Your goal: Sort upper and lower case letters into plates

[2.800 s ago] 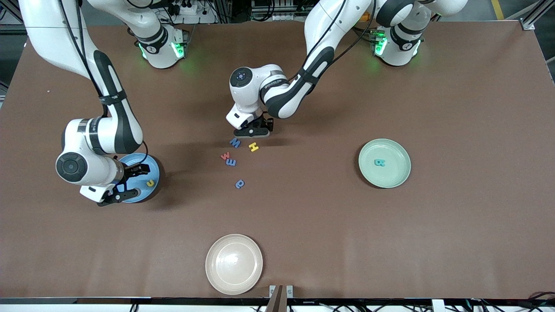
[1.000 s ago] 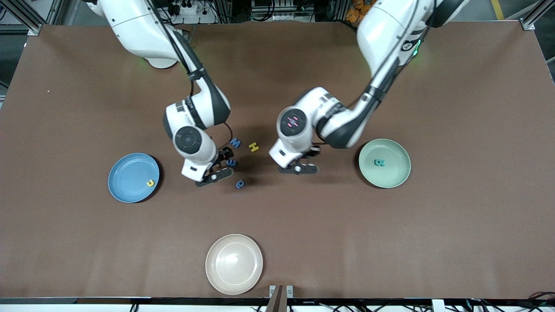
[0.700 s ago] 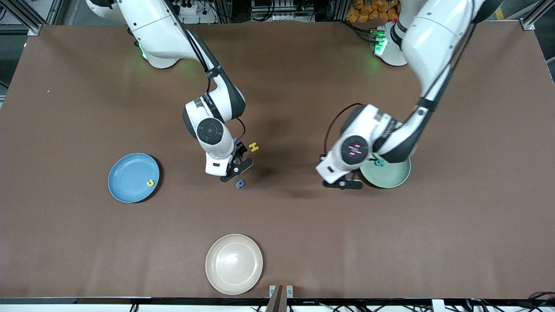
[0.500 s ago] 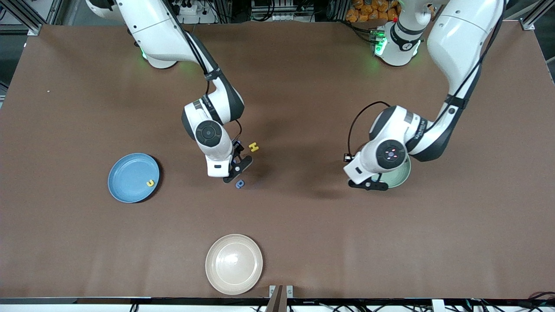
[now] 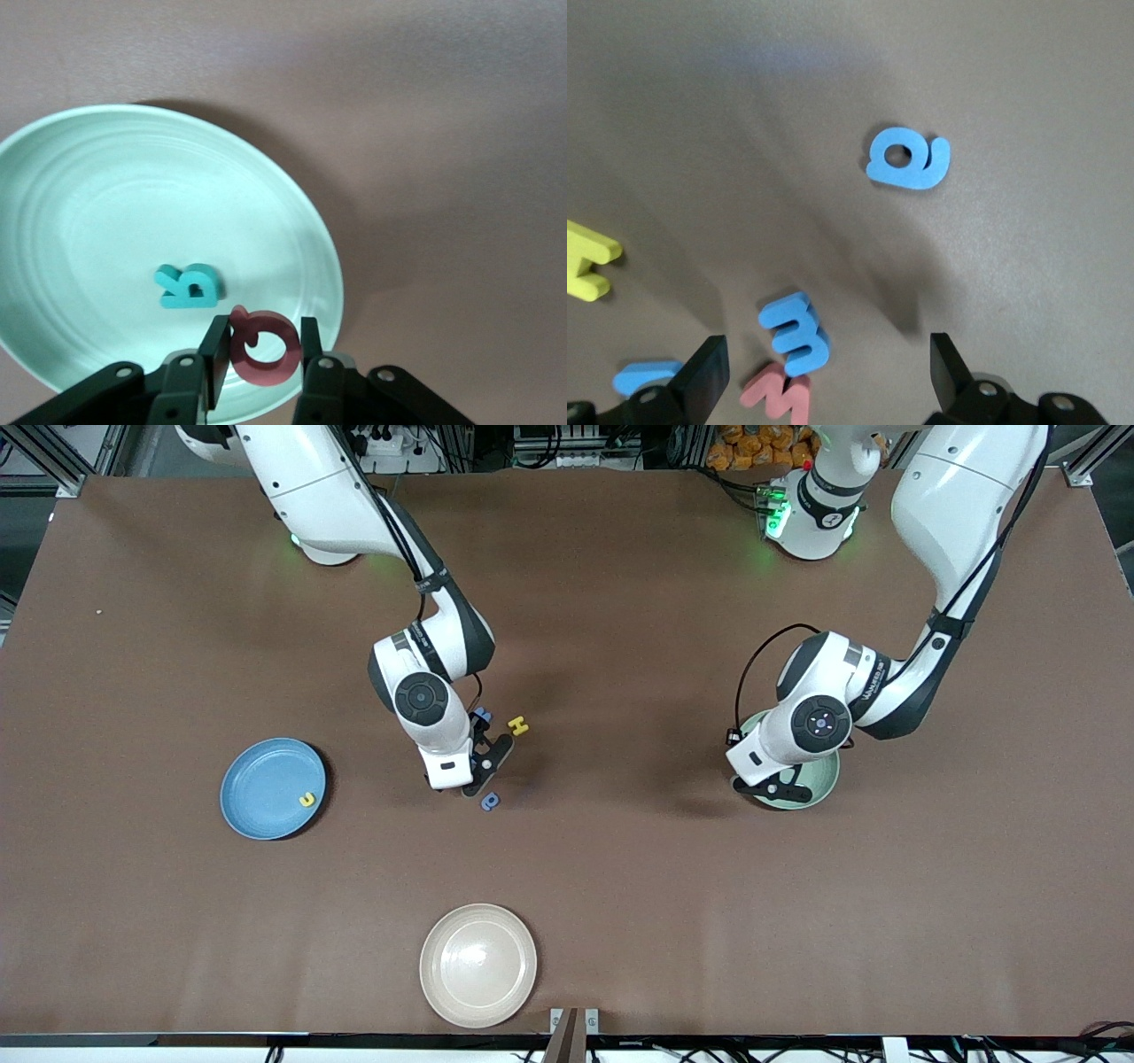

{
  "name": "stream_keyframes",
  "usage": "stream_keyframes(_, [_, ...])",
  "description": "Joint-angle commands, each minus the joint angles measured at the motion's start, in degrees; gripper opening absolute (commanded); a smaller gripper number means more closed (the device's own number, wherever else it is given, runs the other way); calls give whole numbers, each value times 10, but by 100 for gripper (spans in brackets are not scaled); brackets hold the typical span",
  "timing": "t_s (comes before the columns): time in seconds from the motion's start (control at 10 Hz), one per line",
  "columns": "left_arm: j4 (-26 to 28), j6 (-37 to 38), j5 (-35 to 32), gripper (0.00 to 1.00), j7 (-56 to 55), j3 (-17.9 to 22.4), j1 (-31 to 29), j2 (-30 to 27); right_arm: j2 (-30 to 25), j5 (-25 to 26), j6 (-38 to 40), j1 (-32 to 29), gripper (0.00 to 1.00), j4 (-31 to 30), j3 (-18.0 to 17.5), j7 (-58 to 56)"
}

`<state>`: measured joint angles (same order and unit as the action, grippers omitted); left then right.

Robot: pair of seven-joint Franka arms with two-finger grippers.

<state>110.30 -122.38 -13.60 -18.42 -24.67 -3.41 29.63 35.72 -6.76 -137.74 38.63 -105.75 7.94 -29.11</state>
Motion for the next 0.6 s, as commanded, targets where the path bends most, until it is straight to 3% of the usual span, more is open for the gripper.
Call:
stream_keyframes(0.0, [23,-8,-12,100,14,-10,-15,-23,0,-8,-25,0,100,-13,0,-37])
stream_keyframes(0.5, [15,-8,-11,100,1,-10,1,-19,7,-8,-28,1,100,-15,0,-40])
